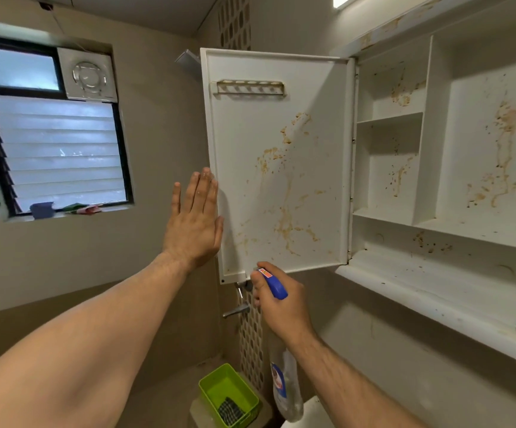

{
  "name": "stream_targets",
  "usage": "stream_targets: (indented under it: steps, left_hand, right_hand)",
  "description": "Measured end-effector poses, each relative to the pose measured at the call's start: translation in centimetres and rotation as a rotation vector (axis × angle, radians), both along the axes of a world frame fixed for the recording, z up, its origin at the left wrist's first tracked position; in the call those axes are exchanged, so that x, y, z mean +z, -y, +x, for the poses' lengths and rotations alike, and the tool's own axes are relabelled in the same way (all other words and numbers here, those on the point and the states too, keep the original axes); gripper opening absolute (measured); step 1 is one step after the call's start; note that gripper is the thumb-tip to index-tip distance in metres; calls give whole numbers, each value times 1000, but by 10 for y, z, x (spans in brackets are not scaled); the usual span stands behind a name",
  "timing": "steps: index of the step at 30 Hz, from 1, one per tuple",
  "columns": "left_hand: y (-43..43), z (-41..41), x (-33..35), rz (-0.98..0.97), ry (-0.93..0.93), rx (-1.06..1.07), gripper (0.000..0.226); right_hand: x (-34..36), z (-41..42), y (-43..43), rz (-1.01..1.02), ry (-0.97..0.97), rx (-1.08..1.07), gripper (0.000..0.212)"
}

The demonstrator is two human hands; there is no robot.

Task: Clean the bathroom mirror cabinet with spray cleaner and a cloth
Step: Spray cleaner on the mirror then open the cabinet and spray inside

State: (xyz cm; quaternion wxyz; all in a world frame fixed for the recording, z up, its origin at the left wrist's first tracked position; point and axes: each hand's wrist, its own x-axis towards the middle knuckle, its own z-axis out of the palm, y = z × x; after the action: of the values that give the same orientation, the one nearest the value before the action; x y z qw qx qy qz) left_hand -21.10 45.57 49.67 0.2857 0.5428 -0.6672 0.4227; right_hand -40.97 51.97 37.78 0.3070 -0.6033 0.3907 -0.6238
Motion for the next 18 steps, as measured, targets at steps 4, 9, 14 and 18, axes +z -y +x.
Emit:
stream_targets:
  steps: [4, 9, 14, 18]
  left_hand:
    - [-7, 4, 0, 13, -2, 19, 78]
    - [-6, -14, 6, 13, 13, -4, 79]
    - [5, -77, 20, -11, 57, -214, 78]
    - [12, -147, 36, -28, 61, -389, 75]
  right_hand:
    - [-21, -8, -2, 31, -36, -20, 13]
    - [-32, -57, -4, 90, 11, -202, 30]
    - [11, -114, -18, 24, 8, -321, 22]
    - [74, -149, -40, -116, -118, -420, 21]
